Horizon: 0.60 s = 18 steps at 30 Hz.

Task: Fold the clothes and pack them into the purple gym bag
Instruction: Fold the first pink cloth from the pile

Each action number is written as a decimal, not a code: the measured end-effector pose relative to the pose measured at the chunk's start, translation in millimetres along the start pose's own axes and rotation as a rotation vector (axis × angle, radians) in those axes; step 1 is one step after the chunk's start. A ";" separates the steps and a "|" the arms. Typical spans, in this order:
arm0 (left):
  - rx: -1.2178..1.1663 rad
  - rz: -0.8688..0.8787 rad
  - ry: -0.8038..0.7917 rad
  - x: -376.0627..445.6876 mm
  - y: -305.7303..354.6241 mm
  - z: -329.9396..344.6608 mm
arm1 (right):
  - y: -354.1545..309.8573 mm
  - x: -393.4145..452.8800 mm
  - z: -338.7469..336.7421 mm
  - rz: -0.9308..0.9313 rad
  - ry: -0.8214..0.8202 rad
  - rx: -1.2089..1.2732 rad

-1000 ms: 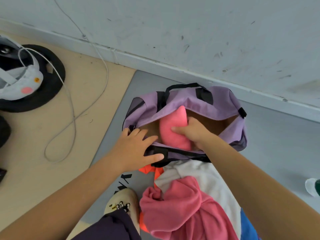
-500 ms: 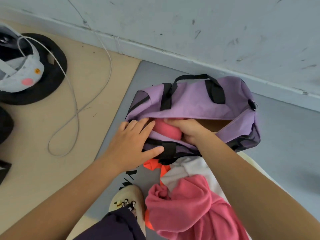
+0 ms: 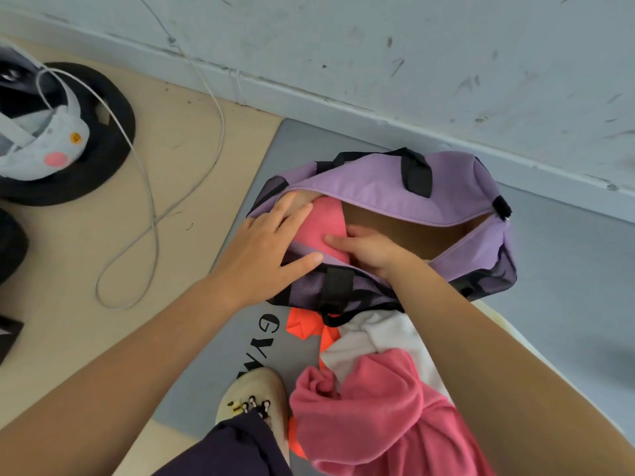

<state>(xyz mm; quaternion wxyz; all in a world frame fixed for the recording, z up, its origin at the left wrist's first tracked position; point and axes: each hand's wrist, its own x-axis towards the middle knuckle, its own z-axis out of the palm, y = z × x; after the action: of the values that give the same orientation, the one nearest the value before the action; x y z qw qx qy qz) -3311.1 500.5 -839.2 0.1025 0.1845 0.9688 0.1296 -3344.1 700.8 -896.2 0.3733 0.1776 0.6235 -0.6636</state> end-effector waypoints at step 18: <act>-0.013 0.045 0.232 23.4 -3.9 -31.4 | -14.6 8.7 10.7 -0.078 0.354 -0.045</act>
<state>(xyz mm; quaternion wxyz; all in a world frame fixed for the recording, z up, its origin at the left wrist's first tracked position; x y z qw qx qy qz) -3341.4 499.3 -814.2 -0.0121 0.1895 0.9689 0.1588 -3357.8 687.3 -890.5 0.2353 0.2589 0.7006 -0.6219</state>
